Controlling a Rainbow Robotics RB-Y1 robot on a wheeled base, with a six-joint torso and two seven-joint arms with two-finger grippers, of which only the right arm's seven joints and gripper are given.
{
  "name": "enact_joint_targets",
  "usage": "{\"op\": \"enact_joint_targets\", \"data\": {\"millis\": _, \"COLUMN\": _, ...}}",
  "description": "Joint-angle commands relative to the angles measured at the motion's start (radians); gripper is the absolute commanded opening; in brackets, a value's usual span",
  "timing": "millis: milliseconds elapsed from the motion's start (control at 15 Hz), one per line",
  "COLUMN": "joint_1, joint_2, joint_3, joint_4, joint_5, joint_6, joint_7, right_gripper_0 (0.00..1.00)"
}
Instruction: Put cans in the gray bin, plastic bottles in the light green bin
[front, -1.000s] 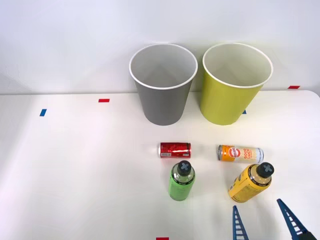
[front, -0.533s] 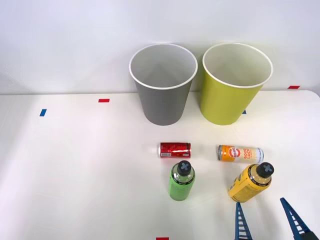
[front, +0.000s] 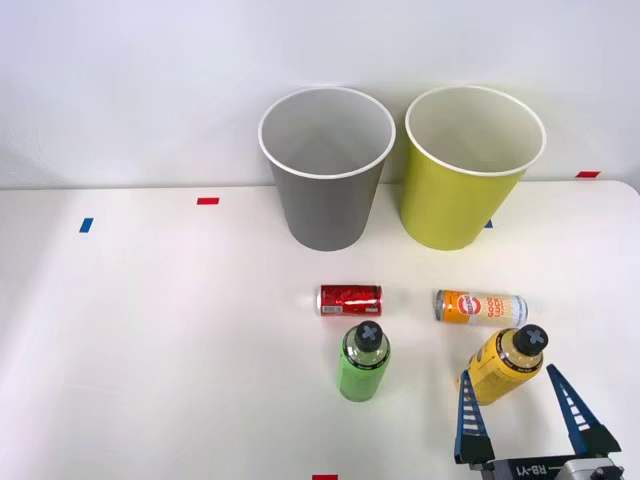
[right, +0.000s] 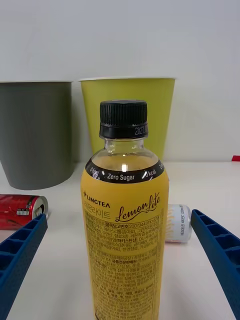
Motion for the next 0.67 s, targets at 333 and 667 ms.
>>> {"op": "enact_joint_targets", "data": {"millis": 333, "joint_1": -0.109, "joint_2": 0.032, "joint_3": -0.017, "joint_4": 0.0, "joint_5": -0.027, "joint_6": 0.108, "joint_7": 0.031, "right_gripper_0": 1.0}}
{"op": "enact_joint_targets", "data": {"millis": 667, "joint_1": -0.135, "joint_2": 0.017, "joint_3": -0.02, "joint_4": 0.0, "joint_5": -0.039, "joint_6": 0.149, "joint_7": 0.046, "right_gripper_0": 1.0}}
